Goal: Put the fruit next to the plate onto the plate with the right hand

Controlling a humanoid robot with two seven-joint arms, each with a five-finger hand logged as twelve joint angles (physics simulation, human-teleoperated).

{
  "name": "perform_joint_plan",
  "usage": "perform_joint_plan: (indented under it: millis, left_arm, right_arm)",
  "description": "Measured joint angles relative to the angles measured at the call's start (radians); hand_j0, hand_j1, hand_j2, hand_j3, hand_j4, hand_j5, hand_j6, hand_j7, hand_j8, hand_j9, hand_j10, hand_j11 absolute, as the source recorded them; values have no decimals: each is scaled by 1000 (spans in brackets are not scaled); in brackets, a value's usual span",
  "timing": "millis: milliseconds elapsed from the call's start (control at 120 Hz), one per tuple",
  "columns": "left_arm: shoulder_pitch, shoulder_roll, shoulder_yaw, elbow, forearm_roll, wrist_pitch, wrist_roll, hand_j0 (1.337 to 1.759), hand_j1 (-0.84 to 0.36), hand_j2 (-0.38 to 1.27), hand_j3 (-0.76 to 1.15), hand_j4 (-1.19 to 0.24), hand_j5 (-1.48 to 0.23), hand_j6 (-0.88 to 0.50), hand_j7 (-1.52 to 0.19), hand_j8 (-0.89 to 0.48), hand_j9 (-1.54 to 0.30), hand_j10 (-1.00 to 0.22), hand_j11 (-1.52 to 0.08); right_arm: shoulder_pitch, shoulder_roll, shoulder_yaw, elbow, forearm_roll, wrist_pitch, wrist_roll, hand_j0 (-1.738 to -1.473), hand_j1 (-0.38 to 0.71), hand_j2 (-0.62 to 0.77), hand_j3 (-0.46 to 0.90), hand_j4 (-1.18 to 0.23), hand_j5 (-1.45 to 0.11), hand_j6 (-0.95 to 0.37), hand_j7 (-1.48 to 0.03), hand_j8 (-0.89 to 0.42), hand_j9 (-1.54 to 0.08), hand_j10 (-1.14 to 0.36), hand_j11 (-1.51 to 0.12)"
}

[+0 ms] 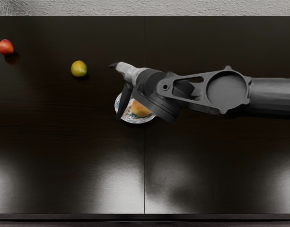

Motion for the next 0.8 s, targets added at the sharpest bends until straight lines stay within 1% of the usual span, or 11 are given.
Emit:
perform_joint_plan:
  millis: [67,108,142,217,300,392,508,667,800]
  left_arm:
    - [0,0,0,0,0,0,0,1658,71,46,0,-232,-301,-232,-301,-232,-301,-232,-301]
    - [0,0,0,0,0,0,0,1658,71,46,0,-232,-301,-232,-301,-232,-301,-232,-301]
    - [0,0,0,0,0,0,0,1658,71,46,0,-232,-301,-232,-301,-232,-301,-232,-301]
    - [0,0,1,0,0,0,0,1658,71,46,0,-232,-301,-232,-301,-232,-301,-232,-301]
    - [2,0,1,0,0,0,0,1658,71,46,0,-232,-301,-232,-301,-232,-301,-232,-301]
    - [2,0,1,0,0,0,0,1658,71,46,0,-232,-301,-232,-301,-232,-301,-232,-301]
    - [2,0,1,0,0,0,0,1658,71,46,0,-232,-301,-232,-301,-232,-301,-232,-301]
    - [2,0,-1,-1,0,0,0,1658,71,46,0,-232,-301,-232,-301,-232,-301,-232,-301]
    - [2,0,-2,-6,1,-1,0,1658,71,46,0,-232,-301,-232,-301,-232,-301,-232,-301]
  right_arm:
    - [-49,-30,65,28,8,37,0,-1658,-305,-4,0,-39,-56,-38,-55,-38,-56,-42,-56]
    - [-107,-52,128,37,12,101,0,-1658,-306,-5,0,-38,-53,-37,-52,-37,-53,-40,-53]
    - [-165,-72,197,33,26,193,0,-1658,-307,-5,0,-37,-52,-36,-51,-37,-52,-39,-52]
    - [-281,-122,333,-28,128,429,0,-1658,-308,-5,0,-36,-49,-35,-48,-36,-49,-37,-49]
    - [-343,-183,408,-83,256,677,0,-1658,-309,-6,0,-35,-47,-35,-46,-35,-47,-36,-47]
    - [-370,-239,440,-110,364,848,0,-1658,-309,-6,0,-34,-45,-34,-45,-34,-45,-35,-45]
    - [-374,-295,441,-124,484,956,0,-1658,-309,-6,0,-33,-44,-33,-44,-33,-44,-34,-44]
    - [-370,-396,406,-132,638,1037,0,-1658,-310,-6,0,-33,-43,-32,-43,-32,-43,-33,-43]
    - [-383,-526,394,-135,723,1055,0,-1658,-311,-6,0,-32,-42,-31,-42,-31,-42,-32,-42]
